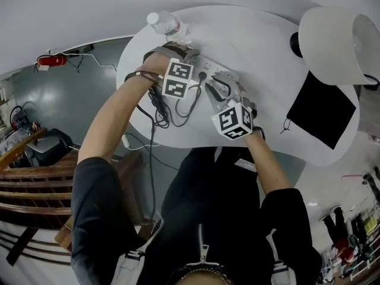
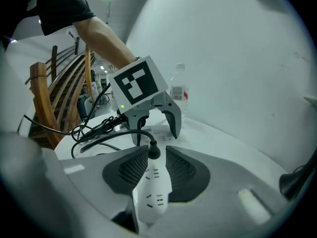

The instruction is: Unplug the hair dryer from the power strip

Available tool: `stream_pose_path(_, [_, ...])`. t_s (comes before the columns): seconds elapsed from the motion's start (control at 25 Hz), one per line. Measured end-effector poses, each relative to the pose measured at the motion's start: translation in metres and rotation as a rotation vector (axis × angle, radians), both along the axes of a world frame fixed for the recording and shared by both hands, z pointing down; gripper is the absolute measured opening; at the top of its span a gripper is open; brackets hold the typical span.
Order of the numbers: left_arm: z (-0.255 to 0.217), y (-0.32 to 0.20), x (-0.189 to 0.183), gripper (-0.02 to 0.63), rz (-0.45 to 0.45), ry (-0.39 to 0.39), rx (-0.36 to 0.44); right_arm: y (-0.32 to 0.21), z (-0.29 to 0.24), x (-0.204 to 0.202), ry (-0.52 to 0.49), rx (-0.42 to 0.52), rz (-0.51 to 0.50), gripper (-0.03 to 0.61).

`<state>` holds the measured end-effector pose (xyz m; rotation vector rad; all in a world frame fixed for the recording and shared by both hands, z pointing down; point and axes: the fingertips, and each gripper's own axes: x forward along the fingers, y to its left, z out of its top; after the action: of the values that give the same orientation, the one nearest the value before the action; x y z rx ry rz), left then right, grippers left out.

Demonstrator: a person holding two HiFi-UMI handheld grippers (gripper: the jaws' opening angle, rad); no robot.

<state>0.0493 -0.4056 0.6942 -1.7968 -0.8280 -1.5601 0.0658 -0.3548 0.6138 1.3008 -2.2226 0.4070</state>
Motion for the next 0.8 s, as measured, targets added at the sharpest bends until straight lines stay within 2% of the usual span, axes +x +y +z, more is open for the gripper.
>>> stream_pose_path(0.32, [0.0, -0.001, 0.0, 0.43, -0.002, 0.001, 0.004, -0.021, 0.009, -0.025, 0.046, 0.028, -0.092, 0.107])
stream_pose_path(0.44, [0.0, -0.001, 0.0, 0.431, -0.004, 0.0, 0.003, -0.028, 0.011, -0.026, 0.045, 0.034, -0.083, 0.103])
stream_pose_path(0.64, [-0.001, 0.0, 0.0, 0.431, -0.01, 0.004, 0.0, -0.031, 0.012, -0.026, 0.026, 0.026, -0.059, 0.057])
stream_pose_path(0.8, [-0.002, 0.0, 0.001, 0.431, -0.01, 0.006, -0.002, -0.03, 0.011, -0.025, 0.008, 0.032, -0.039, 0.055])
